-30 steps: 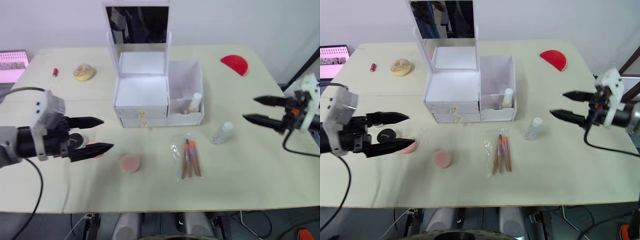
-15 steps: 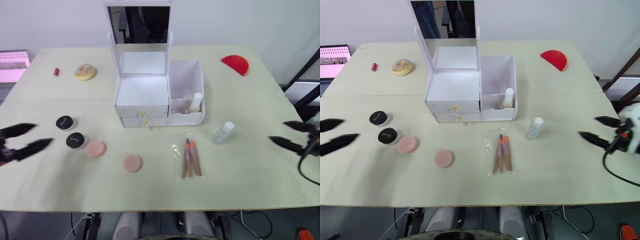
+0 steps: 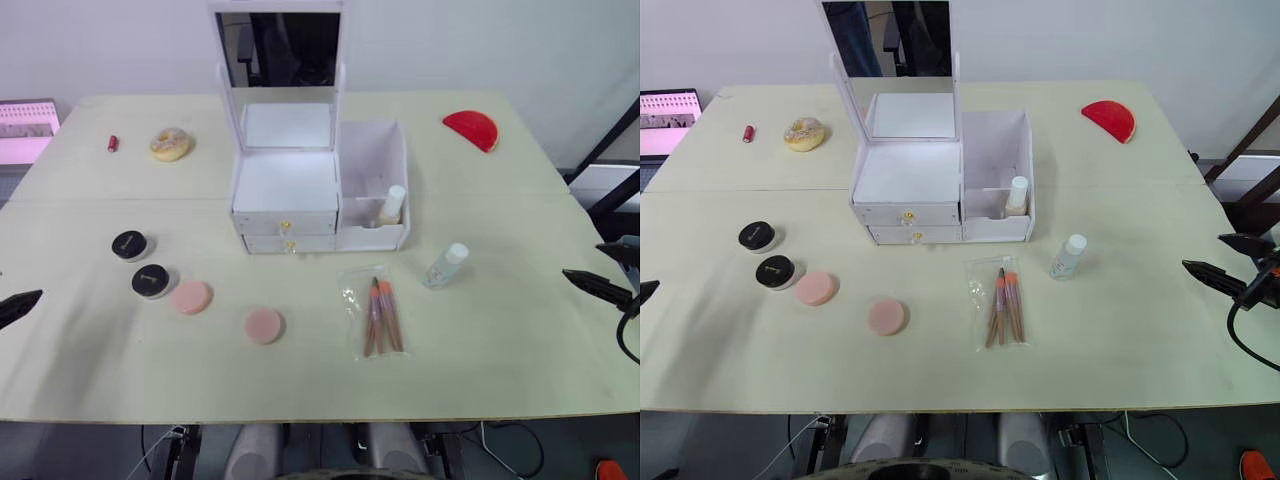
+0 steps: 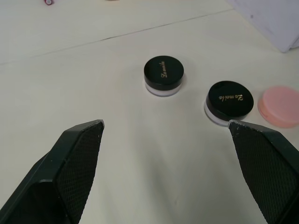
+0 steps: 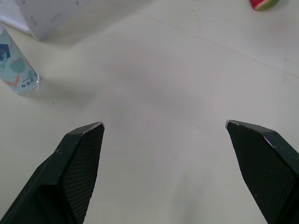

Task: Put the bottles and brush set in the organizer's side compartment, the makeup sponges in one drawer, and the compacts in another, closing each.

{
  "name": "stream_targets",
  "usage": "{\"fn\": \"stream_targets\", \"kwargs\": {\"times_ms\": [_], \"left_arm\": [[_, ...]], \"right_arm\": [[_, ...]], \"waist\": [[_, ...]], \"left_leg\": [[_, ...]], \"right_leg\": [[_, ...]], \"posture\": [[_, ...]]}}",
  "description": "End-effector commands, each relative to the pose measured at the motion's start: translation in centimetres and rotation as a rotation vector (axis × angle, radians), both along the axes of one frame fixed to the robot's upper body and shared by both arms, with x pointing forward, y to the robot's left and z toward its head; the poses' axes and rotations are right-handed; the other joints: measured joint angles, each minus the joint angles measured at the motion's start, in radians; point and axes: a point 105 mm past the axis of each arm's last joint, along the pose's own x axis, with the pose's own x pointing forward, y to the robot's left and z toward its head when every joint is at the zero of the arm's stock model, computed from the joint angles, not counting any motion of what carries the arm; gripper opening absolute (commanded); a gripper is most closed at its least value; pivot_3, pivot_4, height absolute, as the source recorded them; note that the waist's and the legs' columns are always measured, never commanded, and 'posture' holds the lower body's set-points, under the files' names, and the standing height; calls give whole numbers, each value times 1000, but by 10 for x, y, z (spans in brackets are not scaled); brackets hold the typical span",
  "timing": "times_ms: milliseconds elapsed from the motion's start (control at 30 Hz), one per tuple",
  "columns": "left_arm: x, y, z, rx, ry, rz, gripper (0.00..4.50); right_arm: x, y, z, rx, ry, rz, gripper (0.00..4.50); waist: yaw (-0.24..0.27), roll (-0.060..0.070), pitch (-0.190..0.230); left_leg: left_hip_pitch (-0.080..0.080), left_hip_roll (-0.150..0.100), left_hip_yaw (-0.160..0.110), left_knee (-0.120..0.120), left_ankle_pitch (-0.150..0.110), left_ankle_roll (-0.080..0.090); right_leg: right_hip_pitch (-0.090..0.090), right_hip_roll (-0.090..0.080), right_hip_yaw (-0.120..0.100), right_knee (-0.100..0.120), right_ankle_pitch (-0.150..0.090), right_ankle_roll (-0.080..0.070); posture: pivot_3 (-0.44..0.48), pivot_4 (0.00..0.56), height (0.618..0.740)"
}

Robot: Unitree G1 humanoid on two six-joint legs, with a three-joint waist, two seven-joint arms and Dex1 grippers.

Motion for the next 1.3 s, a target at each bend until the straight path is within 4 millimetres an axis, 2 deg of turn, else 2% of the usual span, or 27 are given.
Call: {"fn": "stream_targets", "kwargs": {"times_ms": [33, 167, 233, 367, 467, 567, 667, 833, 933, 1300], "left_arm": [[12, -20, 15, 34, -38, -98, 4500], [29, -79, 23, 11, -33, -324, 4500], [30, -128, 25, 2, -19, -506, 4500], [15, -193, 34, -71, -8, -740, 4500], [-1, -226, 33, -89, 15, -860, 4500], [-9, -240, 31, -71, 31, -912, 4500], [-13, -252, 37, -52, 5, -957, 4500], [-11, -260, 41, -52, -20, -972, 4500], [-9, -262, 41, -55, -19, -973, 4500], [-6, -263, 39, -54, -10, -963, 4500]], "right_arm": [[5, 13, 17, -10, -55, 37, 4431], [10, 52, 26, 7, -53, 189, 4431], [12, 81, 28, 3, -35, 306, 4431], [15, 117, 33, -5, -38, 425, 4431], [21, 137, 33, 10, -51, 462, 4431], [22, 149, 30, 26, -48, 488, 4431], [23, 152, 24, 43, -34, 491, 4431], [30, 155, 13, 78, -24, 477, 4431], [33, 154, 7, 101, -13, 465, 4431], [32, 156, 7, 123, -14, 468, 4431]], "waist": [[0, 0, 0], [1, 0, 0], [1, 0, 0], [-2, 0, 0], [-2, 0, 0], [2, 0, 0], [8, 0, 0], [18, 0, 0], [18, 0, 0], [23, 0, 0]], "left_leg": [[0, 0, 0, 0, 0, 0], [0, 0, 0, 2, 0, 0], [1, 1, 0, 2, 0, 0], [0, 1, 0, 2, 0, 0], [1, 1, 0, 1, 0, 0], [1, 1, 0, 1, 0, 0], [0, 0, 0, 3, 0, 0], [1, 0, 0, 5, 0, 0], [1, 0, 0, 4, 0, 0], [1, 0, 0, 4, 0, 0]], "right_leg": [[0, 0, 0, 0, 1, -1], [1, 0, 0, 1, -1, 2], [2, 0, 0, 1, 0, 2], [2, 0, 1, 1, 2, -1], [1, 1, 1, 1, 3, 2], [2, 2, 1, 1, 3, 2], [3, 2, 1, 1, 1, -1], [4, 2, 2, 1, 2, -2], [4, 2, 2, 1, 2, -3], [3, 2, 2, 1, 2, -2]], "posture": [[0, 150, 739], [0, 150, 739], [0, 150, 739], [0, 150, 739], [0, 150, 739], [0, 150, 739], [0, 150, 739], [0, 150, 739], [0, 150, 739], [0, 150, 739]]}}
